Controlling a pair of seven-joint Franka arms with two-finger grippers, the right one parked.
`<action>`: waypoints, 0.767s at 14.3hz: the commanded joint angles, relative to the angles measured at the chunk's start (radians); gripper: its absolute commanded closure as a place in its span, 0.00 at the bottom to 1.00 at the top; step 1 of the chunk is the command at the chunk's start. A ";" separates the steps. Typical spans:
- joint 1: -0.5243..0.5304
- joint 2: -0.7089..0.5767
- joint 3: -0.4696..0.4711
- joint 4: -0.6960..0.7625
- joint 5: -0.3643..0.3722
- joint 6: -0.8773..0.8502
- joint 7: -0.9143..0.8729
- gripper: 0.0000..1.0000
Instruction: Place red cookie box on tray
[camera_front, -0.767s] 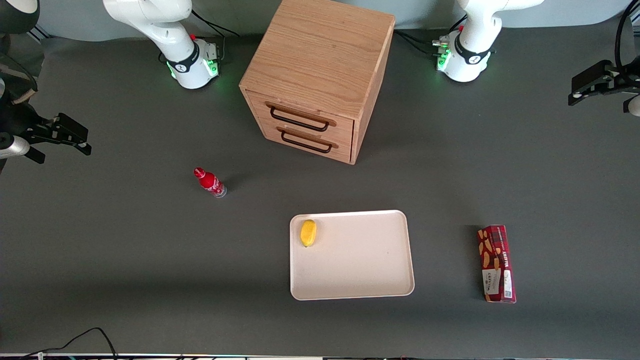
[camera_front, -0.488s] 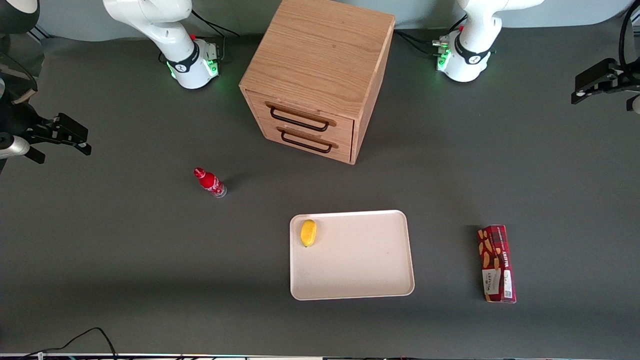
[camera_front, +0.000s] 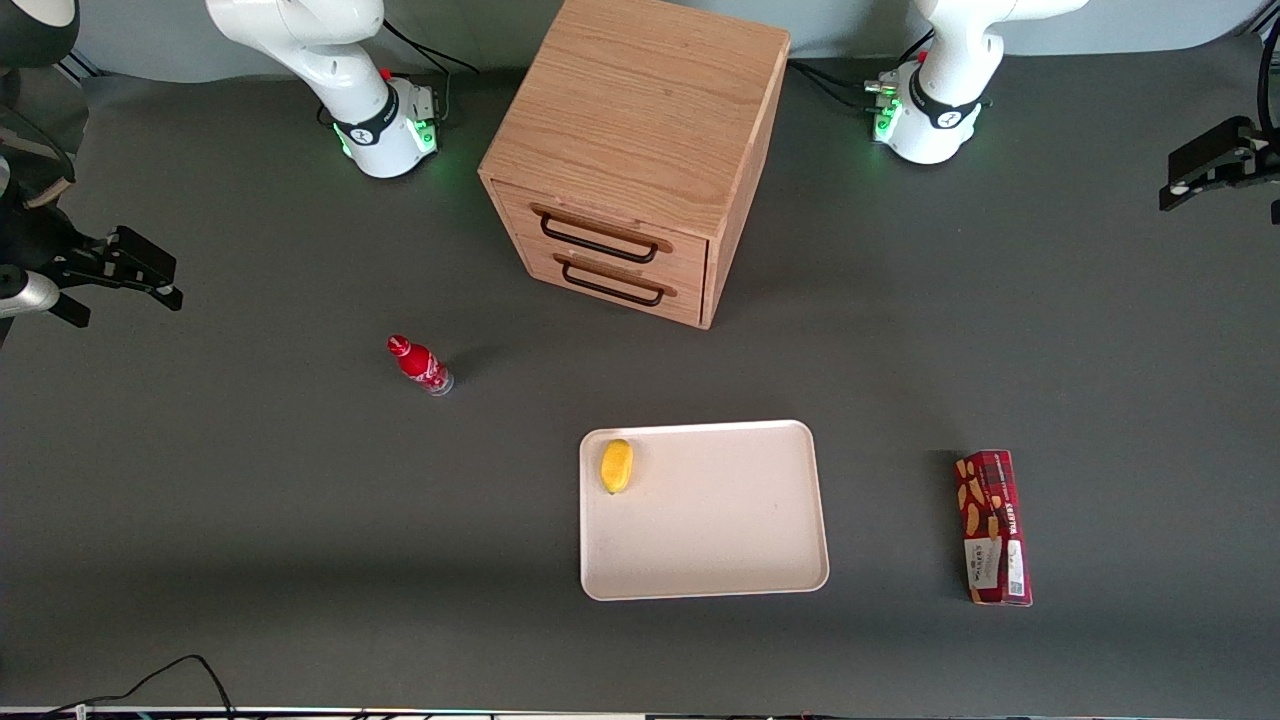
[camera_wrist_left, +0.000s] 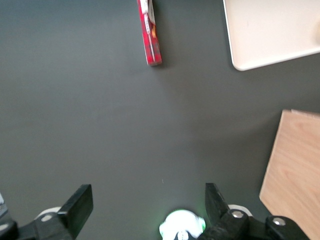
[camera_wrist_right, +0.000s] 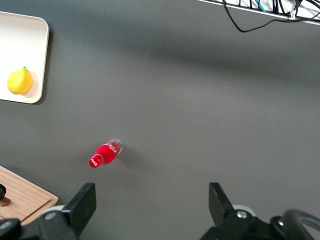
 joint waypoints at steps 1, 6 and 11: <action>-0.001 0.125 0.001 -0.004 -0.005 0.155 -0.001 0.00; -0.002 0.378 0.003 -0.013 0.015 0.472 -0.021 0.00; -0.001 0.591 0.001 -0.067 0.016 0.837 -0.088 0.00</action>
